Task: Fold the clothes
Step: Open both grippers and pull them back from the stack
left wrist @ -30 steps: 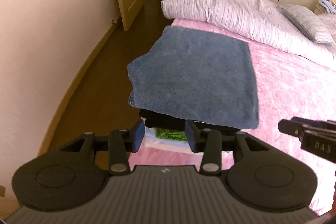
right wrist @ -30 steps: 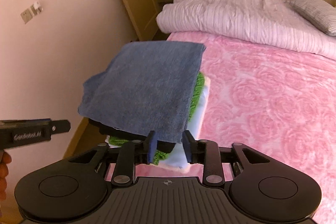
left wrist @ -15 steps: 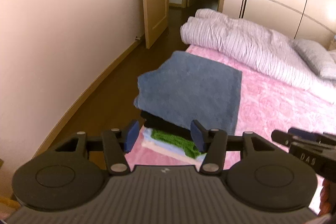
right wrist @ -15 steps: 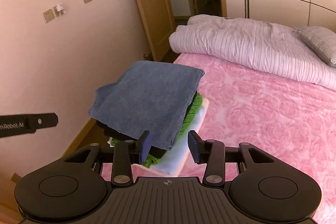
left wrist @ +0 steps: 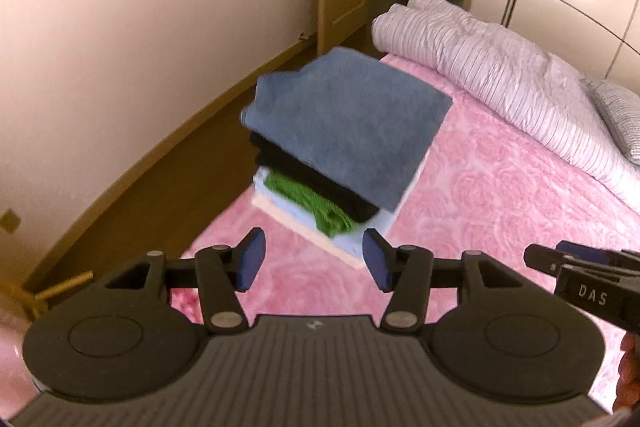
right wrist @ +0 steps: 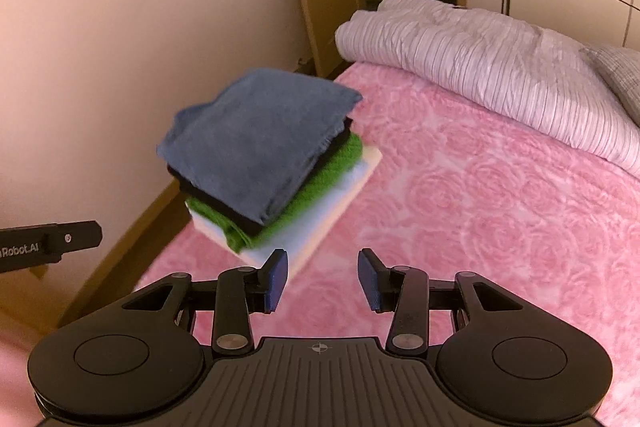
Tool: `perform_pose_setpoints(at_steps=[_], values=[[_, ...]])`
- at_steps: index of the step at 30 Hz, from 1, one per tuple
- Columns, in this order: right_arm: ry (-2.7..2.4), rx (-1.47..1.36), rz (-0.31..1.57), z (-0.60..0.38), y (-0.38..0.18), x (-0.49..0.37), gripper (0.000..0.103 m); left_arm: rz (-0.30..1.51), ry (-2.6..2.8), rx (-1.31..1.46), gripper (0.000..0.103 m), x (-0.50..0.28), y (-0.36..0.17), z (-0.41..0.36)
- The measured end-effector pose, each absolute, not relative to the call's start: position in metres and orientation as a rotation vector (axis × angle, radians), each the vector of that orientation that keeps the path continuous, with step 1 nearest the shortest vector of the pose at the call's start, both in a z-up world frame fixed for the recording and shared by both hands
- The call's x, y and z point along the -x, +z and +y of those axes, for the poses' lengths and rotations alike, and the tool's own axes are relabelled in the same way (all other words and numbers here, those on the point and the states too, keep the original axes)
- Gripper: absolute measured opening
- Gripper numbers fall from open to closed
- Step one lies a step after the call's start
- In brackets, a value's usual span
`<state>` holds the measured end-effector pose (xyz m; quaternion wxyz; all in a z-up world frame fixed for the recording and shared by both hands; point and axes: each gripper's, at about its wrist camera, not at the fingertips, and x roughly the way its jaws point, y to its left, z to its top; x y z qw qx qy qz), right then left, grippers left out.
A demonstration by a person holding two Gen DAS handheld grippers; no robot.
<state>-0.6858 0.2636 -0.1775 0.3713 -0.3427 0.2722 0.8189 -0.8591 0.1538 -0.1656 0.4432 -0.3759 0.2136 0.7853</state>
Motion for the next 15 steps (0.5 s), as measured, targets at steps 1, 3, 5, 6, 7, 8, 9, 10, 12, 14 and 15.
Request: perform_pose_setpoints(at_steps=[1, 3, 5, 6, 7, 8, 9, 10, 12, 14, 15], values=[[2.105, 0.903, 0.695, 0.264, -0.180, 0.682, 0.043, 0.533, 1.953, 0.945, 0.050, 0.852, -0.169, 0.152], [2.114, 0.952, 0.689, 0.265, -0.185, 0.675, 0.043, 0.538, 1.961, 0.973, 0.050, 0.839, -0.176, 0.148], [2.119, 1.001, 0.681, 0.266, -0.189, 0.670, 0.043, 0.536, 1.972, 0.995, 0.050, 0.830, -0.181, 0.146], [2.121, 1.019, 0.678, 0.268, -0.191, 0.668, 0.043, 0.534, 1.977, 1.004, 0.050, 0.825, -0.184, 0.145], [2.123, 1.036, 0.675, 0.270, -0.193, 0.666, 0.043, 0.531, 1.981, 1.015, 0.050, 0.821, -0.186, 0.145], [2.126, 1.052, 0.673, 0.272, -0.195, 0.664, 0.043, 0.529, 1.983, 1.026, 0.050, 0.817, -0.189, 0.145], [2.128, 1.068, 0.670, 0.273, -0.197, 0.662, 0.043, 0.526, 1.985, 1.036, 0.050, 0.814, -0.191, 0.145], [2.130, 1.085, 0.667, 0.275, -0.199, 0.660, 0.043, 0.524, 1.987, 1.047, 0.050, 0.811, -0.193, 0.145], [2.136, 1.103, 0.659, 0.280, -0.201, 0.657, 0.043, 0.519, 1.995, 1.060, 0.050, 0.806, -0.195, 0.146], [2.142, 1.121, 0.651, 0.285, -0.203, 0.655, 0.043, 0.512, 2.003, 1.070, 0.050, 0.802, -0.197, 0.149], [2.145, 1.129, 0.647, 0.287, -0.204, 0.654, 0.043, 0.509, 2.007, 1.076, 0.050, 0.800, -0.198, 0.151]])
